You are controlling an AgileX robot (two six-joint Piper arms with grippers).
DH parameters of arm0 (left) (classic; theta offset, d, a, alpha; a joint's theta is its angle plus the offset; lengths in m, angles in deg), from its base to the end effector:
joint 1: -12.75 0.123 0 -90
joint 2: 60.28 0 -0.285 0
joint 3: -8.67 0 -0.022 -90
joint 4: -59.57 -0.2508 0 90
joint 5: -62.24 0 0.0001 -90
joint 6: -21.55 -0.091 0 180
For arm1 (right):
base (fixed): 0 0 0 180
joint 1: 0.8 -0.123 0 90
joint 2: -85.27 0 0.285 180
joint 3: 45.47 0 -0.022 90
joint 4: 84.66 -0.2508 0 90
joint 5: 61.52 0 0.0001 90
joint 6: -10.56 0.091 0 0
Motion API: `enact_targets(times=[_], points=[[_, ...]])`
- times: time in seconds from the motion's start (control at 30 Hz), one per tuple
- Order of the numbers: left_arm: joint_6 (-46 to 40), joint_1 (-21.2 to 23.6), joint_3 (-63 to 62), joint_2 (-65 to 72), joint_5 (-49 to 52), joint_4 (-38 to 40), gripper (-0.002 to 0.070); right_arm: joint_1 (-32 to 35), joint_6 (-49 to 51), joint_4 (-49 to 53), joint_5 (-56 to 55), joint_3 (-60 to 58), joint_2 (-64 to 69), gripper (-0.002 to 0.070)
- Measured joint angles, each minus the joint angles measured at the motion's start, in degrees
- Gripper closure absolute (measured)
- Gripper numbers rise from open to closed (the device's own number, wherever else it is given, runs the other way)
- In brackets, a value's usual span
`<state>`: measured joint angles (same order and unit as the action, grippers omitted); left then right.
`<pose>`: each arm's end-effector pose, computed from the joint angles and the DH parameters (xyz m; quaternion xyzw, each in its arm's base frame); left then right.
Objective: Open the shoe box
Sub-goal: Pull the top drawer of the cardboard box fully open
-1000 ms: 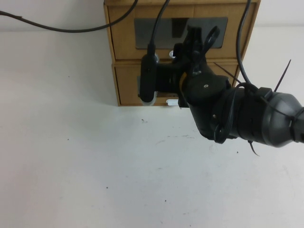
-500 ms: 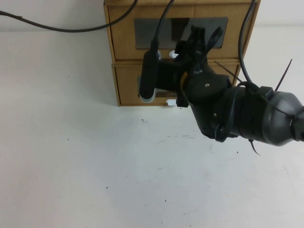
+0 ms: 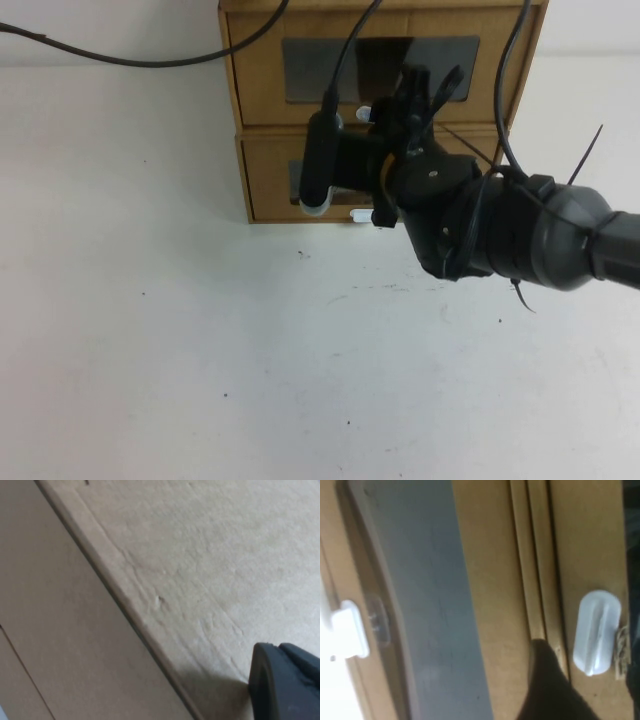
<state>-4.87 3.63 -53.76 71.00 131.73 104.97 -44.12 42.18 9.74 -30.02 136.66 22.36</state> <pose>0.4497 -0.1337 0.4038 0.2652 0.8204 -0.3322 0.3824 0.3514 0.2661 0.2614 -0.5521 0.5974 -0.3153 0.4887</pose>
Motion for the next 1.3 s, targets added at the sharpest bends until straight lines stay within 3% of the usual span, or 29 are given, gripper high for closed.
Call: enact_targets(times=[1.03,1.3], points=[[0.4,0.0,0.0,0.0,-0.11,-0.18,0.0679,0.79,0.17,-1.25,0.65,6.83,4.97,0.0371],[1.25,0.0,0.0,0.0,-0.19,-0.41,0.0679,0.51,-0.06,-1.25,2.11,7.08,5.09,0.0456]])
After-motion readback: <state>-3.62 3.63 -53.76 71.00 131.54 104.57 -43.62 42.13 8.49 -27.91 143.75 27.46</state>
